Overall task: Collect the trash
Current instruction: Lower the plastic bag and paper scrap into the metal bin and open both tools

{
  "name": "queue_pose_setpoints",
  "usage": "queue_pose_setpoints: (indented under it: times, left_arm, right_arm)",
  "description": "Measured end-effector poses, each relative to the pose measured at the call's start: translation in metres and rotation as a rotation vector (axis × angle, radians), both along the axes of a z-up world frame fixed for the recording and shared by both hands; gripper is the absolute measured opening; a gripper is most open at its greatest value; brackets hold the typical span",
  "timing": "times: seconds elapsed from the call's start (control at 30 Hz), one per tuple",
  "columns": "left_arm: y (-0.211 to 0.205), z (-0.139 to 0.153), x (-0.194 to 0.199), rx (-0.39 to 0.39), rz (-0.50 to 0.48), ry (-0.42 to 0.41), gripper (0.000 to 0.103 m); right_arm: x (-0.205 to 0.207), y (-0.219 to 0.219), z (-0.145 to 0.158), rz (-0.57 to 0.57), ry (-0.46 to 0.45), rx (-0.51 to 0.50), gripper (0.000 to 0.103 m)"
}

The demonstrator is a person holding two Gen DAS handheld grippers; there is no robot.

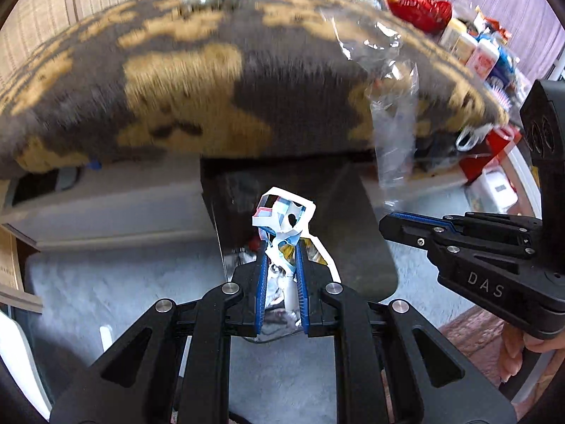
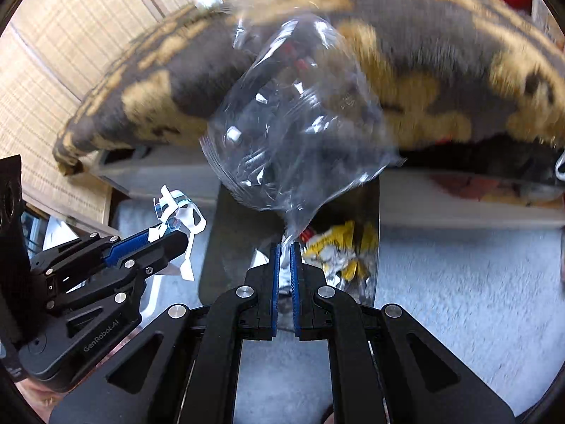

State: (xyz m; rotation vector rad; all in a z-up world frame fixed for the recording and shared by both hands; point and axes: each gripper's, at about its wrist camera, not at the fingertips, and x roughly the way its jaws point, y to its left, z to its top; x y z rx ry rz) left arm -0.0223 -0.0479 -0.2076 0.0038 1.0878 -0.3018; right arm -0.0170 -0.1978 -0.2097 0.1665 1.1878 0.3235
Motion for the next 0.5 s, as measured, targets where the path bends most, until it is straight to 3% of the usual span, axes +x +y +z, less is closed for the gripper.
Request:
queue_pose_setpoints:
  times: [0.33, 0.43, 0.5]
  left_arm:
    - [-0.009, -0.037, 0.006, 0.004, -0.039, 0.086, 0.015]
    - [-0.01, -0.039, 0.009, 0.002, -0.036, 0.09, 0.021]
    - [-0.012, -0.038, 0.01, 0.0, -0.038, 0.089, 0.031]
  right_arm:
    - [0.009, 0.0, -0.022, -0.038, 0.036, -0.036, 0.011]
    - [0.012, -0.006, -0.021, -0.062, 0.034, -0.032, 0.012]
    - [0.012, -0.01, -0.022, -0.081, 0.034, -0.036, 0.026]
